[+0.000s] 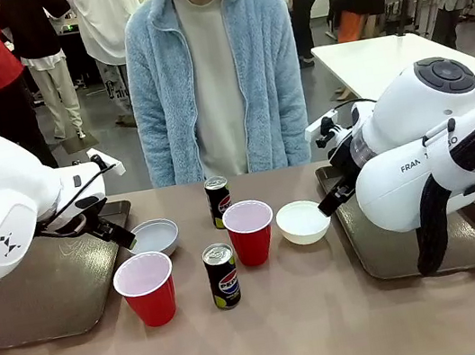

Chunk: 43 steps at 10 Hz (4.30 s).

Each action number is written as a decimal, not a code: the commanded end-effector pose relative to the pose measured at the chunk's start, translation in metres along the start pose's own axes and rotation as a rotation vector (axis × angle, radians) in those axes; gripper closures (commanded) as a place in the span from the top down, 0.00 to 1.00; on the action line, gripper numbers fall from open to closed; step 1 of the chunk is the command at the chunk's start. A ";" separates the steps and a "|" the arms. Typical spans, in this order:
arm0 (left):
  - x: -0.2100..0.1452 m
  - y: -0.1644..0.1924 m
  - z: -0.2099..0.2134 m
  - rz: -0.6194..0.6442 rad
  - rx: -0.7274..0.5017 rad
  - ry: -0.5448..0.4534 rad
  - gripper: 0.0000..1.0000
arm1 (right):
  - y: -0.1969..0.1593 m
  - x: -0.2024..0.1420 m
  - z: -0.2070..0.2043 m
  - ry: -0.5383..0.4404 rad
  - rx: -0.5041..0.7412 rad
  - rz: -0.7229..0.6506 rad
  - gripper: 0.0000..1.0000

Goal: Prepare tableware on both trays.
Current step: Pick up a Picnic Bowl from the table and place it on a Handle tray.

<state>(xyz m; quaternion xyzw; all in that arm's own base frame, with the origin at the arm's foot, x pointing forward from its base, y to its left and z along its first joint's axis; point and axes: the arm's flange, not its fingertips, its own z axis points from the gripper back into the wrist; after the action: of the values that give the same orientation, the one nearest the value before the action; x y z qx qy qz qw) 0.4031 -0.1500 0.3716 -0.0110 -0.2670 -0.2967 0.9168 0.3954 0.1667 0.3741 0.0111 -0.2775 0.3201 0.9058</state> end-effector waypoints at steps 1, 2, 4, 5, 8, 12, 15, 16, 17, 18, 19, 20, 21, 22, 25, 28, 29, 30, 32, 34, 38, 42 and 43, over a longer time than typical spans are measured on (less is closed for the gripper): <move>0.000 0.000 0.000 0.000 0.000 0.000 1.00 | 0.000 0.000 0.000 0.000 0.000 0.000 1.00; 0.000 0.000 0.000 0.000 0.000 0.000 1.00 | 0.000 0.000 0.000 0.000 0.000 0.000 1.00; -0.003 0.003 0.074 -0.001 0.119 -0.079 1.00 | 0.018 0.007 0.059 -0.025 -0.040 0.082 1.00; -0.013 0.005 0.109 -0.016 0.108 -0.081 1.00 | 0.024 0.000 0.090 0.002 -0.044 0.083 1.00; -0.067 -0.010 0.159 -0.093 -0.079 0.120 1.00 | 0.046 -0.062 0.134 0.200 -0.007 -0.017 1.00; -0.024 -0.017 0.174 -0.098 -0.132 0.199 1.00 | 0.038 -0.018 0.145 0.282 -0.019 -0.033 1.00; -0.040 -0.005 0.164 -0.033 -0.483 0.154 1.00 | 0.034 -0.024 0.144 0.164 0.292 -0.109 1.00; -0.055 0.030 0.163 0.081 -0.785 0.042 1.00 | 0.005 -0.040 0.153 0.019 0.467 -0.310 1.00; -0.072 0.049 0.162 0.153 -0.927 0.022 1.00 | -0.005 -0.061 0.151 0.017 0.563 -0.419 1.00; -0.081 0.066 0.157 0.196 -1.078 -0.046 1.00 | -0.025 -0.079 0.146 -0.063 0.758 -0.548 1.00; -0.088 0.084 0.145 0.228 -1.180 -0.154 1.00 | -0.058 -0.101 0.145 -0.171 0.945 -0.621 1.00; -0.109 0.106 0.151 0.307 -1.211 -0.228 1.00 | -0.082 -0.132 0.149 -0.252 1.049 -0.693 1.00; -0.124 0.129 0.156 0.379 -1.204 -0.276 1.00 | -0.106 -0.155 0.154 -0.306 1.068 -0.746 1.00; -0.138 0.154 0.163 0.454 -1.189 -0.292 1.00 | -0.125 -0.174 0.157 -0.323 1.052 -0.817 1.00; -0.168 0.200 0.186 0.590 -1.076 -0.164 1.00 | -0.156 -0.217 0.161 -0.260 1.037 -0.917 1.00; -0.168 0.205 0.194 0.629 -0.987 -0.050 1.00 | -0.161 -0.238 0.173 -0.199 0.993 -0.944 1.00; -0.168 0.203 0.198 0.626 -0.965 -0.023 1.00 | -0.157 -0.240 0.180 -0.188 0.978 -0.937 1.00; -0.165 0.202 0.195 0.627 -0.947 -0.007 1.00 | -0.159 -0.238 0.186 -0.177 0.957 -0.930 1.00; -0.166 0.203 0.193 0.656 -0.916 0.052 1.00 | -0.153 -0.233 0.191 -0.148 0.947 -0.912 1.00; -0.165 0.202 0.187 0.667 -0.887 0.062 1.00 | -0.148 -0.228 0.190 -0.159 0.968 -0.869 1.00; -0.165 0.204 0.190 0.637 -0.940 0.025 1.00 | -0.170 -0.229 0.192 -0.172 0.947 -0.903 1.00; -0.165 0.204 0.190 0.637 -0.940 0.025 1.00 | -0.170 -0.229 0.192 -0.172 0.947 -0.903 1.00; -0.165 0.204 0.190 0.637 -0.940 0.025 1.00 | -0.168 -0.227 0.192 -0.168 0.952 -0.894 1.00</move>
<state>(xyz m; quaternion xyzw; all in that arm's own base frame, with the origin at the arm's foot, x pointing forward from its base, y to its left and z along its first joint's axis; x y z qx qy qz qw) 0.3123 0.1403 0.4790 -0.4905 -0.0761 -0.0891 0.8635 0.2530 -0.1347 0.4478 0.5498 -0.1439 -0.0014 0.8228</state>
